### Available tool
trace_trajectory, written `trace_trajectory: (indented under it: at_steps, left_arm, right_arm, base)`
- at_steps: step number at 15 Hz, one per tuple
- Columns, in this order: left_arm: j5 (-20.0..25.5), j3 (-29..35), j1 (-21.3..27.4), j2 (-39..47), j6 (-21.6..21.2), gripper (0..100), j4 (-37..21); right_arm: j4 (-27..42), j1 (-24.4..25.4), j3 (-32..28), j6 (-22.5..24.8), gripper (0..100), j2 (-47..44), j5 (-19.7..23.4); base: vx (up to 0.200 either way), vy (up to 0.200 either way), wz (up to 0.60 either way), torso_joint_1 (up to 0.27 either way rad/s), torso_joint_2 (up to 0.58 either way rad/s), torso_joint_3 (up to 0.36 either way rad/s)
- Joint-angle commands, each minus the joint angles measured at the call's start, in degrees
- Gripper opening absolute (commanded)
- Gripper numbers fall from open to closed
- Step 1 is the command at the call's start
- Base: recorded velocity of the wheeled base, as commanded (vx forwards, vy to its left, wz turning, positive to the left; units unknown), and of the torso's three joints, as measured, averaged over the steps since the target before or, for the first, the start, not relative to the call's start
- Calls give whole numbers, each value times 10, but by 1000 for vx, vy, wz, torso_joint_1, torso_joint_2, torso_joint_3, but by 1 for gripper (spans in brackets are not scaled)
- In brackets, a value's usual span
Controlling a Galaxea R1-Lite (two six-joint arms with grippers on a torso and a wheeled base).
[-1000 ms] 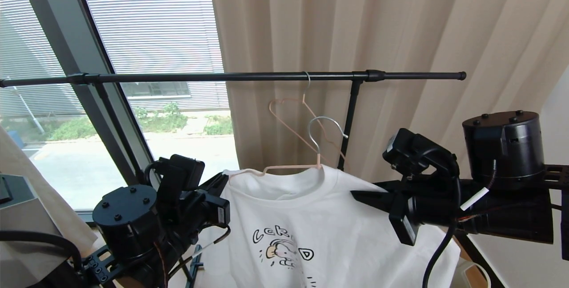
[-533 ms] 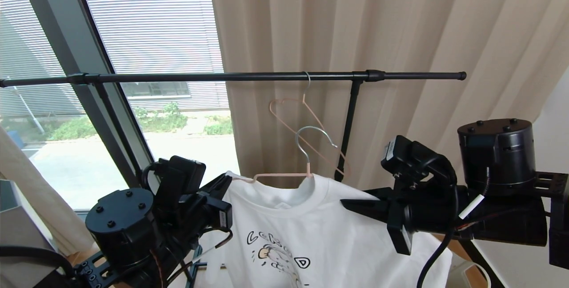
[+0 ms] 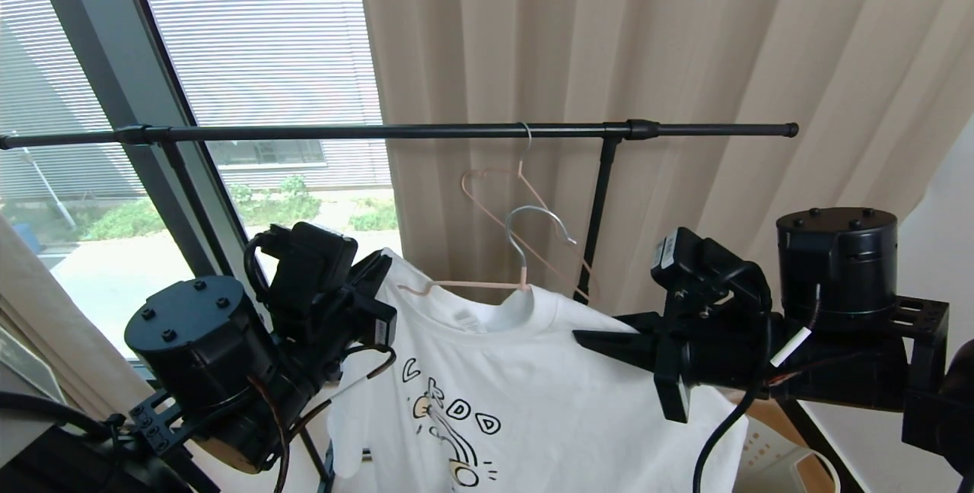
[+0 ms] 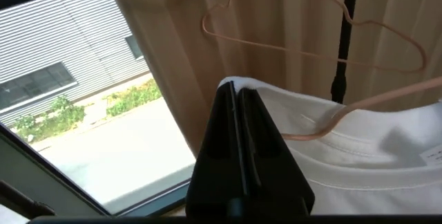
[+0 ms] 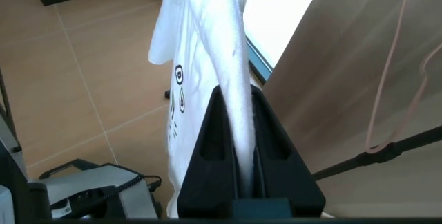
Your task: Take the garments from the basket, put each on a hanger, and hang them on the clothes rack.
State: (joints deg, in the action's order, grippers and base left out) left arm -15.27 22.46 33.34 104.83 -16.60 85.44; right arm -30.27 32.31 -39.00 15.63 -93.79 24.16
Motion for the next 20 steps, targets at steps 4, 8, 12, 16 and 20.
trace_trajectory:
  at_steps: [4, 8, 12, 16, 20]
  left_arm:
    - [-2, 74, 32, -45, -23, 0, -101]
    - [-2, 88, 56, -47, -23, 0, -124]
    - [-1, 84, 90, -47, -23, 0, -124]
    - [-1, 88, 112, -49, -24, 0, -124]
    - [0, 89, 116, -58, -24, 0, -127]
  right_arm:
    - [-66, -15, 6, -1, 0, -42, 1]
    - [-68, -15, 9, -1, 0, -40, 2]
    - [-69, -9, 10, -2, 0, -60, 3]
    - [-156, 6, 18, -61, 0, -104, 1]
    - [-252, 6, 31, -71, 0, -159, 2]
  base:
    - [0, 0, 0, 0, 0, 0]
    - [0, 0, 0, 0, 0, 0]
    - [0, 0, 0, 0, 0, 0]
    - [0, 0, 0, 0, 0, 0]
    - [0, 0, 0, 0, 0, 0]
